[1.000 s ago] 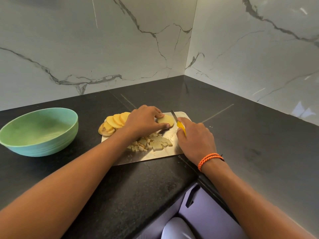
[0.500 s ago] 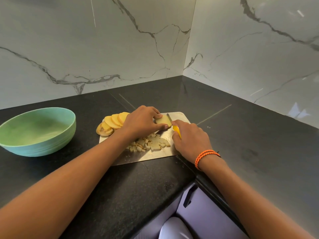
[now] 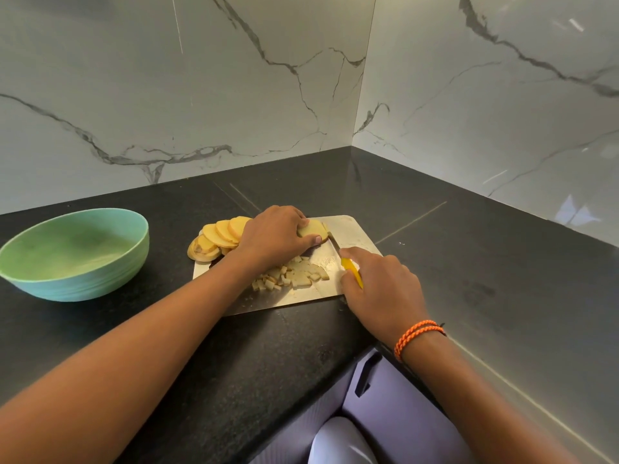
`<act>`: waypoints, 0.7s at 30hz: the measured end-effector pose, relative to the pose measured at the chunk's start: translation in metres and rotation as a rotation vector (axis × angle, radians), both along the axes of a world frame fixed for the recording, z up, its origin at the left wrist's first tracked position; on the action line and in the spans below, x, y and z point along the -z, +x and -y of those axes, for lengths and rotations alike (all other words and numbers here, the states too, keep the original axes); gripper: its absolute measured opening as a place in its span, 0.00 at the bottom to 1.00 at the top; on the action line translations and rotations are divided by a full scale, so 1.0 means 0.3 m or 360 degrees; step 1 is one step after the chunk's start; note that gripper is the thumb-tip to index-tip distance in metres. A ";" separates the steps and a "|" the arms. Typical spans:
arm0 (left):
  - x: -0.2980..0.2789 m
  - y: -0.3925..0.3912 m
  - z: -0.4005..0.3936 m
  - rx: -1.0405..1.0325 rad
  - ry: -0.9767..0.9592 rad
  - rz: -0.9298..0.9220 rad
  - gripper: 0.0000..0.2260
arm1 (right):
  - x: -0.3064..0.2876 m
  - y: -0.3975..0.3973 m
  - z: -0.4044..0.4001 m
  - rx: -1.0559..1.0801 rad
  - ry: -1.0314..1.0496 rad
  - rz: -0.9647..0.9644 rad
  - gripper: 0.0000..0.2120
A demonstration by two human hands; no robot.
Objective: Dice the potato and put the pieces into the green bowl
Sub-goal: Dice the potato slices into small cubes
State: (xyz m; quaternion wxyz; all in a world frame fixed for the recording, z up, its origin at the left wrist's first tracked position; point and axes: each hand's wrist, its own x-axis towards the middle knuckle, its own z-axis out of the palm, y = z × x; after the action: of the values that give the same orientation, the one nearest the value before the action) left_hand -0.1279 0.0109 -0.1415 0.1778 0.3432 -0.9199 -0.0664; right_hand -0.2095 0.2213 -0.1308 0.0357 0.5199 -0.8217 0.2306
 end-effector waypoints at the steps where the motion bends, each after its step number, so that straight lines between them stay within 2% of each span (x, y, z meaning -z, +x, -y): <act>1: -0.001 0.002 0.002 -0.0008 0.0012 -0.0009 0.28 | -0.007 -0.002 0.009 0.0019 -0.0053 -0.0006 0.21; 5: -0.003 0.006 0.014 -0.0008 0.0029 -0.0036 0.29 | -0.025 -0.019 0.084 0.0048 -0.0160 -0.0037 0.22; 12: 0.008 0.012 0.036 0.0005 0.0007 -0.0102 0.30 | -0.013 -0.042 0.148 -0.0021 0.0034 0.0020 0.22; 21: 0.010 0.009 0.034 0.0019 -0.0005 -0.0112 0.30 | -0.004 -0.043 0.160 0.0024 0.0021 0.0021 0.21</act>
State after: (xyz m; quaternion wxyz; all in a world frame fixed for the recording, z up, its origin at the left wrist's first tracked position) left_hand -0.1251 0.0008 -0.1444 0.2102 0.3350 -0.9152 -0.0781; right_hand -0.2225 0.1733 -0.1298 0.0287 0.5125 -0.8273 0.2282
